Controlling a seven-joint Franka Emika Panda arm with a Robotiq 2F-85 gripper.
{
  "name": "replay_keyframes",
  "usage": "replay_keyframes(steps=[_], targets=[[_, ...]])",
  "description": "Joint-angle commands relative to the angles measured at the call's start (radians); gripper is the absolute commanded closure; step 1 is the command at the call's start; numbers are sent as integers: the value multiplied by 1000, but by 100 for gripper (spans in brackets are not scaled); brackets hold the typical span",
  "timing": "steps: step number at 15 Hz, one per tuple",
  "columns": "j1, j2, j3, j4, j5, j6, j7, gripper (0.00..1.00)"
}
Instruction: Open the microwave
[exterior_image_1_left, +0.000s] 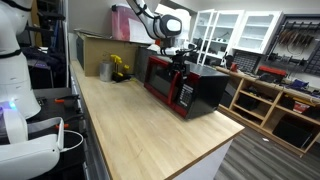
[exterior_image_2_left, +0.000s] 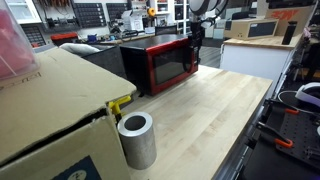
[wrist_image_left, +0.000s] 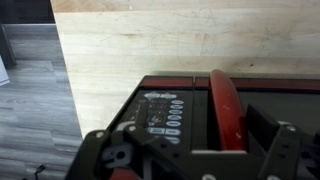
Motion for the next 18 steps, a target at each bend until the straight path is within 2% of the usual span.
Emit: replay_keyframes(steps=[1,9,13,18], targets=[[-5,34,9,53,8,-10,4,33],[8,-2,46,21,37,-11,4,94],[2,-47,46,-45,67,-20,11,92],[11,-136,42,-205,60,44,13,92]])
